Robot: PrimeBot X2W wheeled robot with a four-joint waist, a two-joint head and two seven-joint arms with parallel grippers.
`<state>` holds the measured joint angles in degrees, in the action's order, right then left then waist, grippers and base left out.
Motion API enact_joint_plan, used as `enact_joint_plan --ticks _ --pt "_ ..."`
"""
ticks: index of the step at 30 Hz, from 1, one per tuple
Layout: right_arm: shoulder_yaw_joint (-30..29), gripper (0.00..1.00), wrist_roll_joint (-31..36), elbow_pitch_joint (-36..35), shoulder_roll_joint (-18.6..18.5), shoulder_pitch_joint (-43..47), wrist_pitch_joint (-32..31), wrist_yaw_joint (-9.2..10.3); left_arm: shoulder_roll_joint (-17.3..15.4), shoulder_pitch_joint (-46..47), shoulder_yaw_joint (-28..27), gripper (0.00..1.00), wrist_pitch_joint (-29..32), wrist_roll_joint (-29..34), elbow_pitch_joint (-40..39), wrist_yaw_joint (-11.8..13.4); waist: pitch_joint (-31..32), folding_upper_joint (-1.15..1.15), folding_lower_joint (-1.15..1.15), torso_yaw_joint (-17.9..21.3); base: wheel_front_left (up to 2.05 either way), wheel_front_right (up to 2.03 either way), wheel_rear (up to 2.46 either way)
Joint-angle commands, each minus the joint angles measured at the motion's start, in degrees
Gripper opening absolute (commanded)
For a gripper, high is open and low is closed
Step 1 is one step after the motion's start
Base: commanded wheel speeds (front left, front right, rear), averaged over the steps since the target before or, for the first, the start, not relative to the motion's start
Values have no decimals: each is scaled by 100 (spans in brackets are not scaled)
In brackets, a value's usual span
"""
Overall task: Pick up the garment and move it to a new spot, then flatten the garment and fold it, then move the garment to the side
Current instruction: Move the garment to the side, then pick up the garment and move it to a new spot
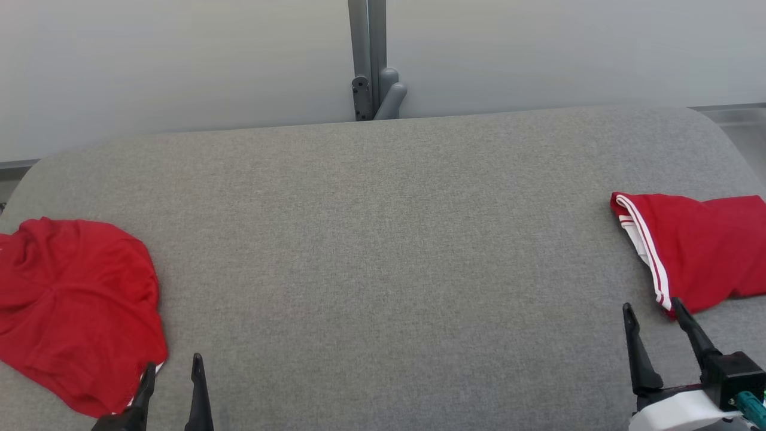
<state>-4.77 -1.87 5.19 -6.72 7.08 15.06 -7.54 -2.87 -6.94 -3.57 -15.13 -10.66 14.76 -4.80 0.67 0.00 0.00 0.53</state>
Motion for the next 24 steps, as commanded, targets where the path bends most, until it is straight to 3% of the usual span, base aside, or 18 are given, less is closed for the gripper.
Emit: enact_joint_plan --ticks 1,16,20,24 --pt "-36 100 49 -16 5 88 15 11 -8 56 -1 100 2 21 -1 -10 -1 0 0 -5 0 0 0" --pt "-302 100 248 48 181 54 15 11 -8 161 113 100 2 34 40 -80 22 0 0 -180 0 0 0" --pt "-288 100 191 -113 121 -46 15 10 -9 177 128 100 2 58 -30 -64 43 0 0 -543 0 0 0" --pt "-30 100 148 -193 16 -118 15 10 -11 130 66 100 2 77 -73 -51 105 0 0 -1156 0 0 0"
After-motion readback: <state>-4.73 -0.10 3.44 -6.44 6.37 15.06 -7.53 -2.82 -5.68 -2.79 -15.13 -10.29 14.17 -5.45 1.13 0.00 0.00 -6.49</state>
